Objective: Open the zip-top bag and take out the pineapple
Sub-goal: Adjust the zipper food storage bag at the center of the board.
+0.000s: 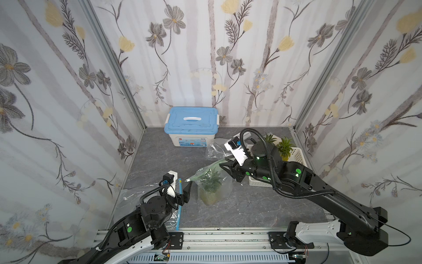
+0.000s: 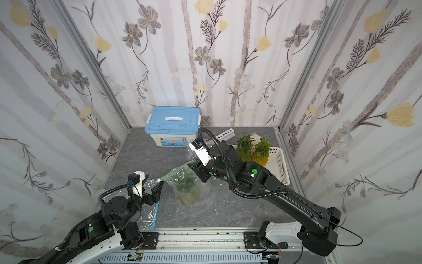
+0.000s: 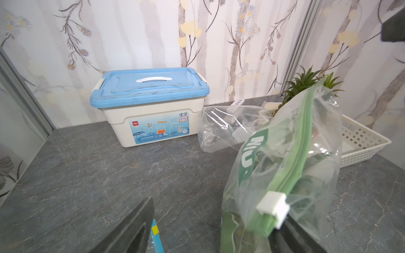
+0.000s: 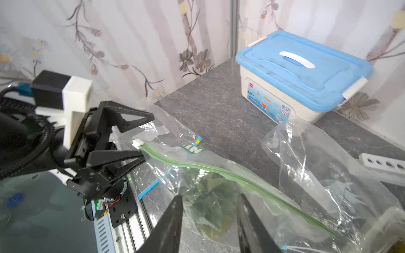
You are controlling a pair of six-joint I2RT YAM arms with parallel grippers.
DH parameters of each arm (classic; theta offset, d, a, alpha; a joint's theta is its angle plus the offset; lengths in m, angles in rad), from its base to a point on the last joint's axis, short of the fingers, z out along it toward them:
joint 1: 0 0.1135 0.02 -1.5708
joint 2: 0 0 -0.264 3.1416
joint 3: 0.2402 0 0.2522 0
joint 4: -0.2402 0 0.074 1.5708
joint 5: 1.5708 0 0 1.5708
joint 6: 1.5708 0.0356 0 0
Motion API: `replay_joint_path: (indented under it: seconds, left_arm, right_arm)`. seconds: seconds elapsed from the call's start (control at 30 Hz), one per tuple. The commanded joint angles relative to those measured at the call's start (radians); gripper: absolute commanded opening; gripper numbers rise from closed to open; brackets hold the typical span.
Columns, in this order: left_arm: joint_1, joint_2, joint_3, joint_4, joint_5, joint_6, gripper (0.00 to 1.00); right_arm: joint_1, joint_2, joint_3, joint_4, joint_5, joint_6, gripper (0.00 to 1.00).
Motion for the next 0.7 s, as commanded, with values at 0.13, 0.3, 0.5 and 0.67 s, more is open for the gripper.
replay_joint_path:
  seconds: [0.13,0.3,0.5,0.67]
  left_arm:
    - [-0.001,-0.006,0.098,-0.220,-0.114,-0.162,0.71]
    - [-0.001,-0.045,0.135,-0.272,-0.099,-0.185,0.71]
    - [-0.001,-0.065,0.134,-0.279,-0.072,-0.198,0.70]
    - [-0.001,-0.070,0.133,-0.276,-0.071,-0.198,0.70]
  right_arm:
    - [0.126,0.182,0.132,-0.057,0.048,-0.287,0.27]
    - [0.183,0.299,0.232,-0.076,0.079,-0.375,0.28]
    - [0.215,0.390,0.323,-0.101,0.092,-0.442,0.28]
    - [0.230,0.459,0.378,-0.144,0.118,-0.469,0.28]
